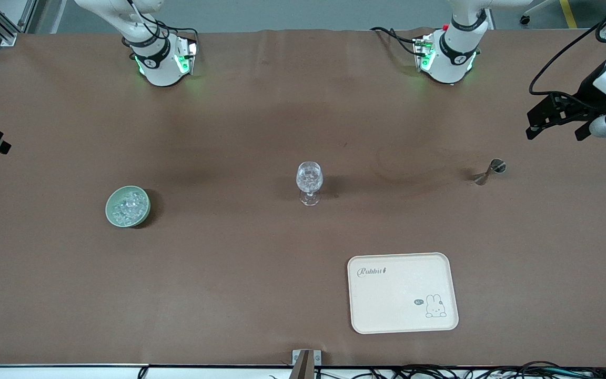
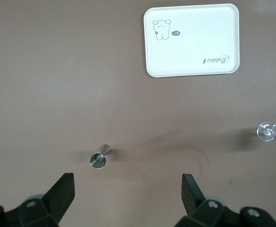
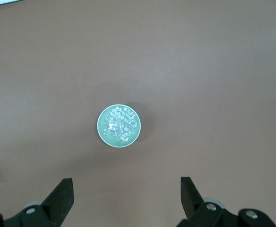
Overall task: Pour wine and add ice with both arms
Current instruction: 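Reach the right gripper to the ice bowl while the left gripper reaches the jigger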
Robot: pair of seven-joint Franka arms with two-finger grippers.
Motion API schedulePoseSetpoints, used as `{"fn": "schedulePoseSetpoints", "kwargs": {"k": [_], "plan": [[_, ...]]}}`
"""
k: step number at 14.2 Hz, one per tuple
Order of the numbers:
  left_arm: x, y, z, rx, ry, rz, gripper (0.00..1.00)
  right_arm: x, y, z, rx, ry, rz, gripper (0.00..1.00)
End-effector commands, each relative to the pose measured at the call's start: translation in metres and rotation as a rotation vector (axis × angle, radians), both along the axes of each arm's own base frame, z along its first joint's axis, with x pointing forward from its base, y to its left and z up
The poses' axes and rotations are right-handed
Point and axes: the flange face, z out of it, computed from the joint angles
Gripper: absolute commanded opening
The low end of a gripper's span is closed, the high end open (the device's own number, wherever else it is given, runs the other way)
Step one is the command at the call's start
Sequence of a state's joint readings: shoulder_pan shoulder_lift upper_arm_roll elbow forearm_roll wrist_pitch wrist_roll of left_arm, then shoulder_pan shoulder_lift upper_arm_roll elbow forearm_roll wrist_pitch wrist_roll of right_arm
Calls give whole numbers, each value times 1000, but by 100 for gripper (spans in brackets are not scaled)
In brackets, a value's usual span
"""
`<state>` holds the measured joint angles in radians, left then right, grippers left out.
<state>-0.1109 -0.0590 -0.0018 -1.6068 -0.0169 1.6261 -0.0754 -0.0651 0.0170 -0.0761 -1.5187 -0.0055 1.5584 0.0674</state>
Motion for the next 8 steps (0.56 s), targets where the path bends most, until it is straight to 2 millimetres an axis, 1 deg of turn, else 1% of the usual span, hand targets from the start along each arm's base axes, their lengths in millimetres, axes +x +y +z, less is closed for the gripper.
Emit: {"fn": "schedulePoseSetpoints", "kwargs": {"k": [1,3,5,7,8], "plan": [[-6,-1,2,16,-17,-1,100,-4,1,2,-12,-5,-13,100],[-4,-3,1,16,-11,-4,100,-4,2,2,-12,-3,-11,100],[-3,7,-1,3,-2,23,100,-4,2,1,-10,-1,-11,100],[1,38,-12,0,47,128,100,-3,3,0,-10,2,-10,100],[4,50,-21,-2,77,189,100,-4,5,1,-9,7,-7,100]]}}
